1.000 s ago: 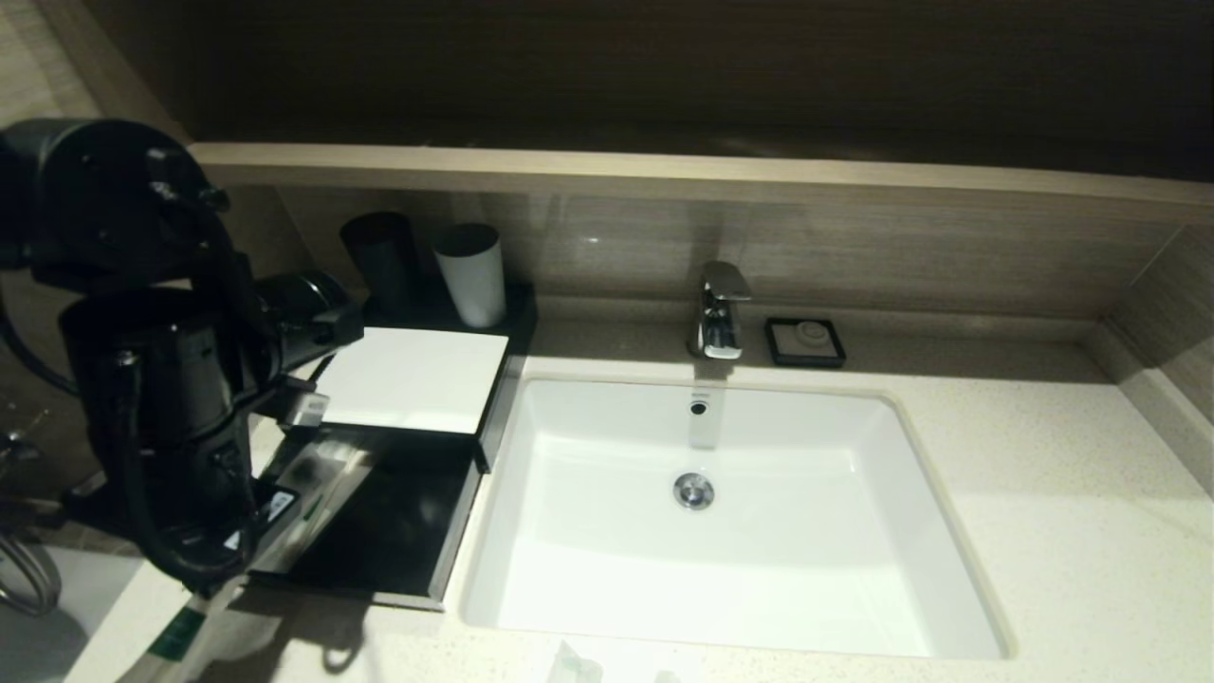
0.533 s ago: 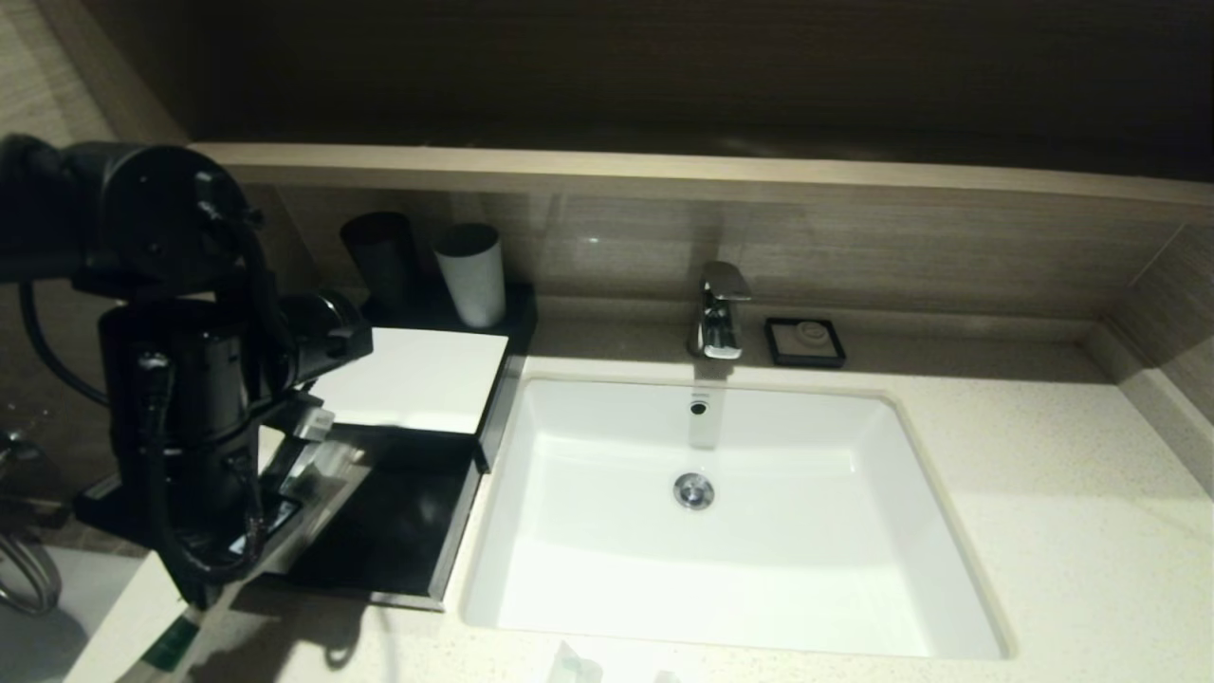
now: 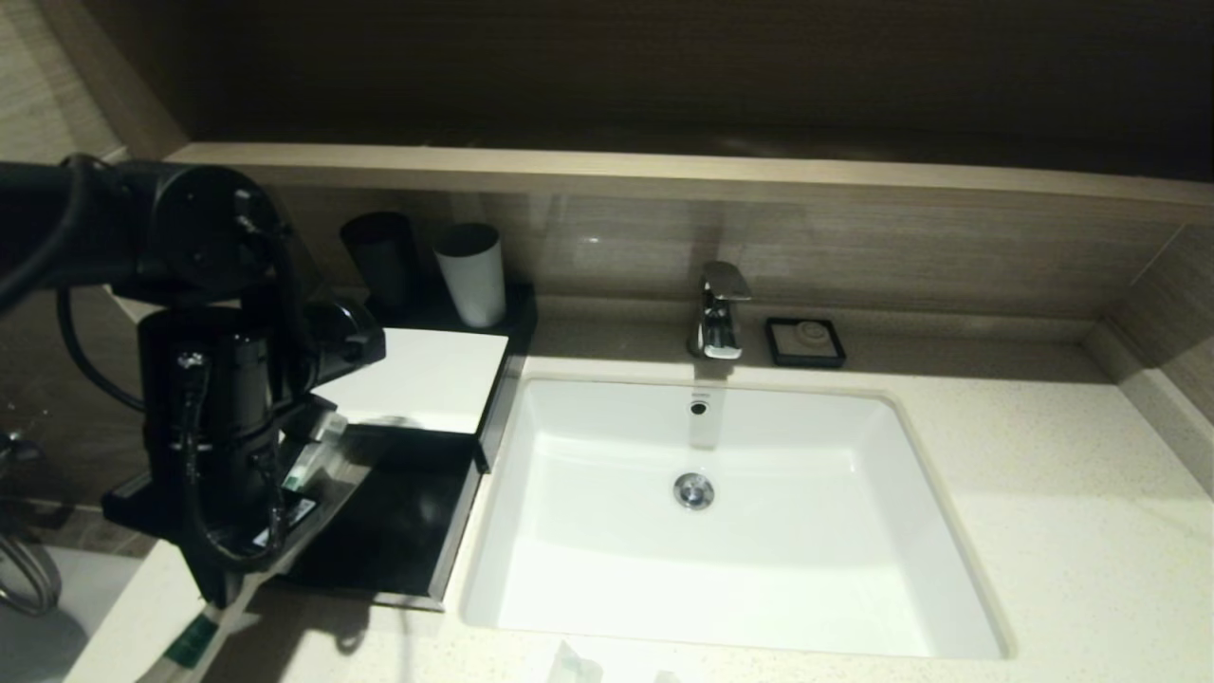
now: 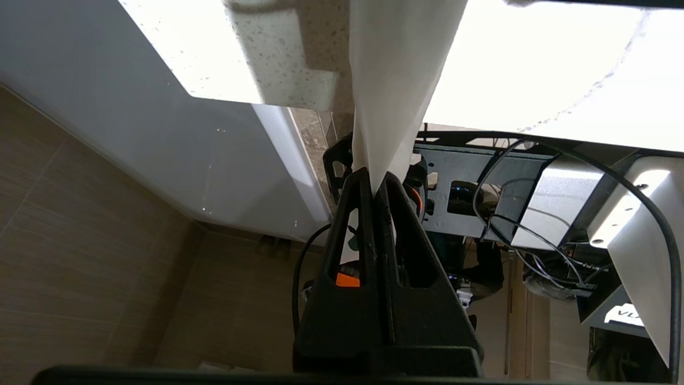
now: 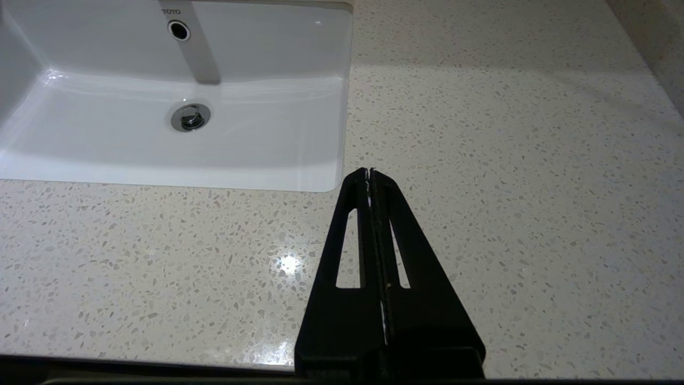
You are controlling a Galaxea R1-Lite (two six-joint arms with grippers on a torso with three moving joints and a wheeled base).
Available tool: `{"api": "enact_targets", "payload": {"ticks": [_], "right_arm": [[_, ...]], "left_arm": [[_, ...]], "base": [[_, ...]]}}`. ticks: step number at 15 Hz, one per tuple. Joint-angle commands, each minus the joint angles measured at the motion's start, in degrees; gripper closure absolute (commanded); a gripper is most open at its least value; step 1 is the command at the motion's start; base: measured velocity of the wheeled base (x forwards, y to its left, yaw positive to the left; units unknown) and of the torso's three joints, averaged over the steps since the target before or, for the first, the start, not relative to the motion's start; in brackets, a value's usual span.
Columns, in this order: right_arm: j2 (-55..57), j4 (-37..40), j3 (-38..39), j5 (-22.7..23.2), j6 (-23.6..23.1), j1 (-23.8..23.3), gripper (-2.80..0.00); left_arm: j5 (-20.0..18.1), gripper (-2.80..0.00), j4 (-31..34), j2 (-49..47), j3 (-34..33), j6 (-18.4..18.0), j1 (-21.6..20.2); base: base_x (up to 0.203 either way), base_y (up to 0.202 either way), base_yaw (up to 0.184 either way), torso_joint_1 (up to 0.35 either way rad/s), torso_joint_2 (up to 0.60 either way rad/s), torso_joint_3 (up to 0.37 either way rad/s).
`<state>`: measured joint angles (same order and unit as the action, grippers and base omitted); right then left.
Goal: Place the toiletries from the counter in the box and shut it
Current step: Place the bathroom toiletry into the drawer
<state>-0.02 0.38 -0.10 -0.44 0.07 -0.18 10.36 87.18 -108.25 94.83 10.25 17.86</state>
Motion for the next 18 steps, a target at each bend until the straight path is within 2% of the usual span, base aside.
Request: {"api": "enact_targets", "payload": {"ticks": [1,13,18], "right_arm": [[-0.06,-0.03,0.01,0.00,0.01,0.01,0.00],[-0.06,-0.02,0.01,0.00,0.01,0.01,0.00],[-0.06,0.05,0.01,0.00,0.01,0.01,0.00]], "left_arm": [[0.10,0.00,0.48,-1.67,0.89,0.12,-0.49],[0.10,0.00,0.48,-3.64,2.03,-0.43,-0.83],[0.16,0.00,0.48,-4.77,2.11,-2.40,-2.72]], "base": [[0.000,0.000,0.000,0.000,0.00,0.000],[0.000,0.000,0.000,0.000,0.00,0.000],[0.000,0.000,0.000,0.000,0.00,0.000]]}}
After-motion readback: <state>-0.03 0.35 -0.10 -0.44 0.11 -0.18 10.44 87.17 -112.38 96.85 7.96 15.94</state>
